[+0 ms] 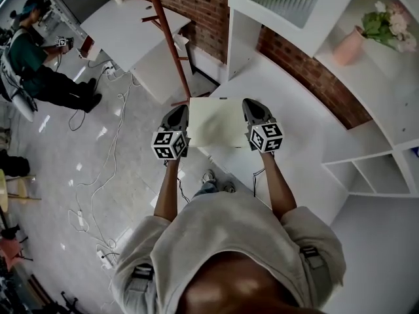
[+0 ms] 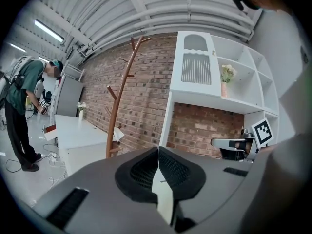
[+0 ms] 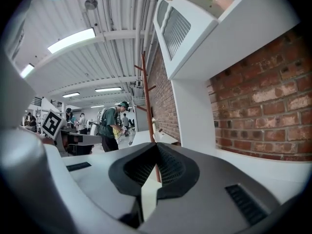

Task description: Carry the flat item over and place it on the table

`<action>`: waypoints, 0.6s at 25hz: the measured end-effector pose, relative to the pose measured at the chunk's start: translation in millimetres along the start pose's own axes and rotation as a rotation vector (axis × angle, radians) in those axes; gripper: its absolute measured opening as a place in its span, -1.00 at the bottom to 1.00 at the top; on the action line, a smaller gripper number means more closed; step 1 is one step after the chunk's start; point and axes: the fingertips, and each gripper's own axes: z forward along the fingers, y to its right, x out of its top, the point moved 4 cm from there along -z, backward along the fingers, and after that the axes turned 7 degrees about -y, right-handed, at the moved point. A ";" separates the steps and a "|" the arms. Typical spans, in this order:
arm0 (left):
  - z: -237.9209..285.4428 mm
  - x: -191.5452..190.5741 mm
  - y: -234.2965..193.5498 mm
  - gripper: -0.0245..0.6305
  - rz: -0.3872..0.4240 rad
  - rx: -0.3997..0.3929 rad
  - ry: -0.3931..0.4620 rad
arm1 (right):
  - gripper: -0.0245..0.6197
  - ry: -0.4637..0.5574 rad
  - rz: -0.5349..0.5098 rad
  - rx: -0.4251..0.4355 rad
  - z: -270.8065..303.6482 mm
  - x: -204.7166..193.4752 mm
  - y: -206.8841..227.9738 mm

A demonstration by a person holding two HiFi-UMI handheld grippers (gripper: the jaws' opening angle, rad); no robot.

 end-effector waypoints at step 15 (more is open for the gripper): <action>13.1 44.8 -9.4 -0.87 0.024 0.015 0.075 | -0.85 0.067 -0.031 -0.017 8.7 38.3 17.0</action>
